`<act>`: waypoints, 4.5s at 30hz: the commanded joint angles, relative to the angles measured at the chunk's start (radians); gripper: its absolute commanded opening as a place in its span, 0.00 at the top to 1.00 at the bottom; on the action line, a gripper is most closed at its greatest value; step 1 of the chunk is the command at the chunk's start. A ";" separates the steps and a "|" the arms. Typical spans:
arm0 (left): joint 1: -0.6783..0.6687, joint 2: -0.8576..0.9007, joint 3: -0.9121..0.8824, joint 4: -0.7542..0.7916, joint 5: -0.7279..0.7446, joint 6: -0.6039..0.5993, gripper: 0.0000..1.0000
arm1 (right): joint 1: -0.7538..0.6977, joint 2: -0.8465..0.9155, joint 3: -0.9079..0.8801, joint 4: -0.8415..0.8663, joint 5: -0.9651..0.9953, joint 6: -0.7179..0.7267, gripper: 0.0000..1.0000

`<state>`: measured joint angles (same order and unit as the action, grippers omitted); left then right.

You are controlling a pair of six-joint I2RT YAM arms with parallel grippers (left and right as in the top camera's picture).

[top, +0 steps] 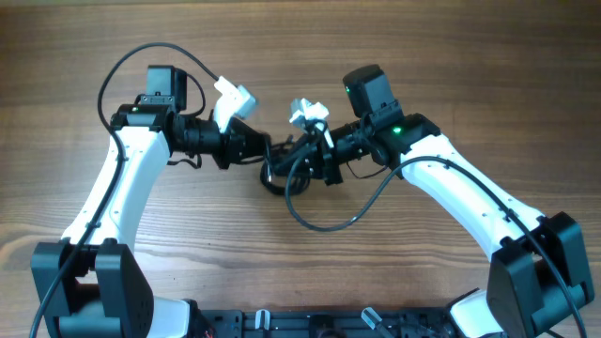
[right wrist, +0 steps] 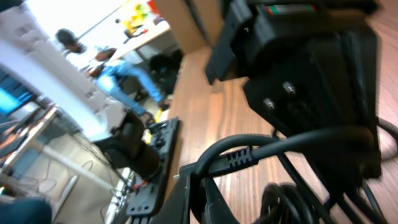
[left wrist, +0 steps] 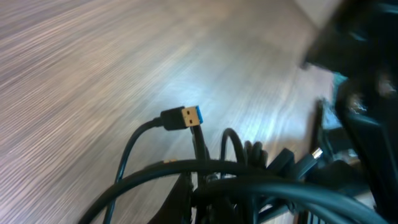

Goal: Untangle cables

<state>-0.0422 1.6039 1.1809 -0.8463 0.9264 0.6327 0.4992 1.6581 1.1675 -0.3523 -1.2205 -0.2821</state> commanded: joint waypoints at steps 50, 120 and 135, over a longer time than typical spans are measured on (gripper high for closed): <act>0.037 -0.066 0.017 0.191 -0.532 -0.876 0.47 | 0.008 -0.028 0.006 0.126 0.544 0.556 0.95; 0.039 0.078 0.015 0.229 -0.778 -0.982 0.52 | 0.232 0.235 0.002 0.160 0.937 0.944 0.70; 0.039 0.078 0.015 0.229 -0.778 -0.981 0.52 | 0.274 0.249 0.002 0.188 1.064 1.000 0.71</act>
<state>-0.0101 1.6711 1.1812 -0.6209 0.1463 -0.3428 0.7628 1.8683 1.1675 -0.1802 -0.2157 0.6998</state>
